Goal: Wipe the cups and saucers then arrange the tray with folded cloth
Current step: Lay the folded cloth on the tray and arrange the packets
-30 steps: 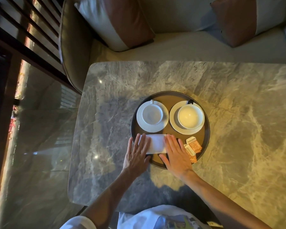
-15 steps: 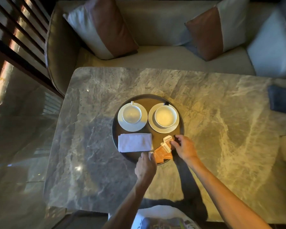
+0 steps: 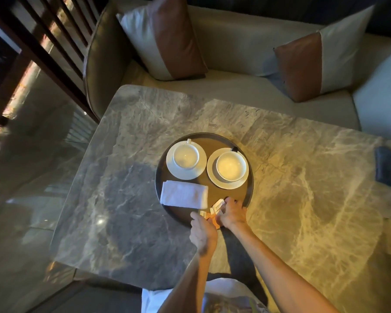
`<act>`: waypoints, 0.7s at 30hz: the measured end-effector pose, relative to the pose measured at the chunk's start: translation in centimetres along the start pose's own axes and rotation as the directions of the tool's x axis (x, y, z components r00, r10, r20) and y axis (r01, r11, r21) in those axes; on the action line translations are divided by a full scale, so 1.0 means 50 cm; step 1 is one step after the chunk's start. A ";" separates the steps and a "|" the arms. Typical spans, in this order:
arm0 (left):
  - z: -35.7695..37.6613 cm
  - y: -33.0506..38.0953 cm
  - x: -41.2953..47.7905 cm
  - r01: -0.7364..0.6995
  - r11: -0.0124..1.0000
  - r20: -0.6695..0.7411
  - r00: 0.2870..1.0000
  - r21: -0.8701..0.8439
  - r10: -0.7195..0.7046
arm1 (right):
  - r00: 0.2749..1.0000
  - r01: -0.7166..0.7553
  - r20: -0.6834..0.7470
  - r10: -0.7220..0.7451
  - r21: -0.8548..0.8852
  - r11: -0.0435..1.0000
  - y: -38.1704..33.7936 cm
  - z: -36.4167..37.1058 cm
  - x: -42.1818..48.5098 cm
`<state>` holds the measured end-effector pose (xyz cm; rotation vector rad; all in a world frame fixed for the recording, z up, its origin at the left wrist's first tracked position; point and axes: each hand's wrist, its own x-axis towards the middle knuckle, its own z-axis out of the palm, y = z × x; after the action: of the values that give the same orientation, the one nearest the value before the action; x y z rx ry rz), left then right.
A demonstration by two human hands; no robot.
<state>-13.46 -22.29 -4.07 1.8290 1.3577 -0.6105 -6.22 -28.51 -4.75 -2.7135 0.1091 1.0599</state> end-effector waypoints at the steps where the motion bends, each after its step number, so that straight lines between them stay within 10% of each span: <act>1: 0.003 -0.004 0.002 -0.001 1.000 -0.007 1.000 -0.011 0.001 | 1.000 -0.004 0.018 0.004 -0.001 1.000 -0.002 0.000 0.000; 21: -0.017 -0.047 0.001 0.005 0.856 0.213 0.969 -0.516 0.122 | 0.945 -0.034 0.313 -0.101 0.397 0.917 0.046 -0.030 -0.043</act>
<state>-15.73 -21.22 -4.31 1.3098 1.1574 -0.3699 -7.14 -31.13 -2.65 -2.1417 0.1965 1.3011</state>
